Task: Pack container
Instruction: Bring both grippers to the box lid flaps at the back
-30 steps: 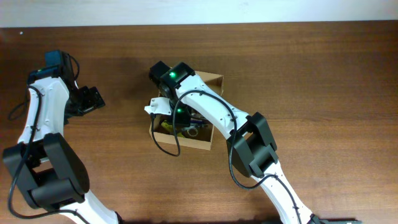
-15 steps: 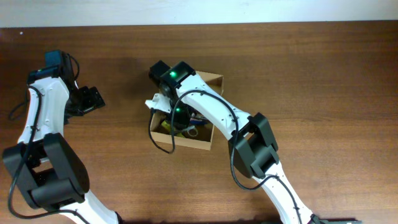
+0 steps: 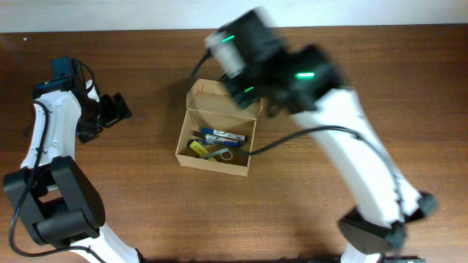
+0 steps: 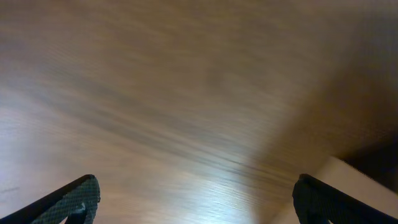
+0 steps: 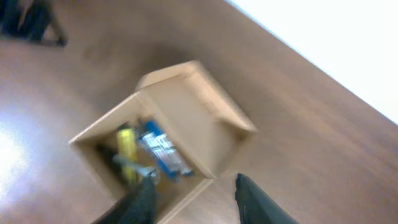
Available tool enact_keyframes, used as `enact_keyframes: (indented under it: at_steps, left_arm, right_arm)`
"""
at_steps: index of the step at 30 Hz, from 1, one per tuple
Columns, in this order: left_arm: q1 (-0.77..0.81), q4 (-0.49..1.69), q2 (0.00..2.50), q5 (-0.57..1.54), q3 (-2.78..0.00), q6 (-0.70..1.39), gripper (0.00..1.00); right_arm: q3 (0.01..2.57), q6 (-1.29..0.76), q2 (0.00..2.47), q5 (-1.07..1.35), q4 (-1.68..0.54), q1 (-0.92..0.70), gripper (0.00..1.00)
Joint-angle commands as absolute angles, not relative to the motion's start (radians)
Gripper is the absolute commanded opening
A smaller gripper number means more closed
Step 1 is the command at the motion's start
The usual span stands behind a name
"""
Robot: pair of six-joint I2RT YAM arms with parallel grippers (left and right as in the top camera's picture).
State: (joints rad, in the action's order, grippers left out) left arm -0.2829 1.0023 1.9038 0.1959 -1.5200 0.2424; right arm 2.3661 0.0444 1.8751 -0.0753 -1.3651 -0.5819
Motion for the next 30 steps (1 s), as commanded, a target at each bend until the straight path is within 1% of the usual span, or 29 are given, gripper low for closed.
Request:
enact_keyframes:
  at_steps: [1,3,4,5,6,7,8,10,11,12,14,21,26,30]
  left_arm:
    - [-0.283,0.995,1.901,0.478,-1.517,0.238,1.00]
    - [-0.282,0.993,1.901,0.541,-1.517,0.238,1.00]
    - [-0.279,0.995,1.901,0.567,-1.517,0.238,0.99]
    - [-0.276,0.994,1.901,0.585,-1.517,0.238,0.90]
    - [-0.269,0.991,1.901,0.591,-1.517,0.238,0.76]
    - [-0.262,0.989,1.901,0.588,-1.517,0.237,0.59]
    - [-0.255,0.986,1.901,0.588,-1.517,0.229,0.48]
    - [-0.235,0.980,1.901,0.588,-1.517,0.221,0.16]
    - [-0.223,0.977,1.901,0.588,-1.517,0.213,0.06]
    - [-0.211,0.974,1.901,0.588,-1.517,0.207,0.02]
    - [-0.183,0.969,1.901,0.583,-1.517,0.187,0.02]
    - [-0.112,0.969,1.901,0.518,-1.517,0.177,0.02]
    - [-0.105,0.969,1.901,0.508,-1.517,0.177,0.02]
    - [-0.105,0.969,1.901,0.505,-1.517,0.178,0.02]
  right_arm:
    - [2.362,-0.097,1.889,-0.066,-1.381,-0.451,0.17]
    - [2.360,-0.123,1.906,0.014,-1.401,-0.359,0.05]
    - [2.359,-0.125,1.916,0.052,-1.410,-0.323,0.04]
    - [2.357,-0.138,1.932,0.091,-1.419,-0.282,0.04]
    - [2.353,-0.145,1.947,0.130,-1.427,-0.244,0.04]
    - [2.347,-0.148,1.965,0.167,-1.434,-0.210,0.04]
    - [2.342,-0.148,1.981,0.196,-1.439,-0.184,0.04]
    - [2.320,-0.148,2.018,0.242,-1.448,-0.137,0.04]
    - [2.306,-0.148,2.034,0.245,-1.448,-0.123,0.04]
    - [2.287,-0.148,2.055,0.245,-1.449,-0.112,0.04]
    - [2.242,-0.151,2.099,0.251,-1.443,-0.101,0.04]
    - [2.091,-0.168,2.243,0.417,-1.356,-0.118,0.04]
    - [1.991,-0.199,2.299,0.540,-1.229,-0.168,0.04]
    - [1.969,-0.200,2.320,0.606,-1.150,-0.207,0.04]
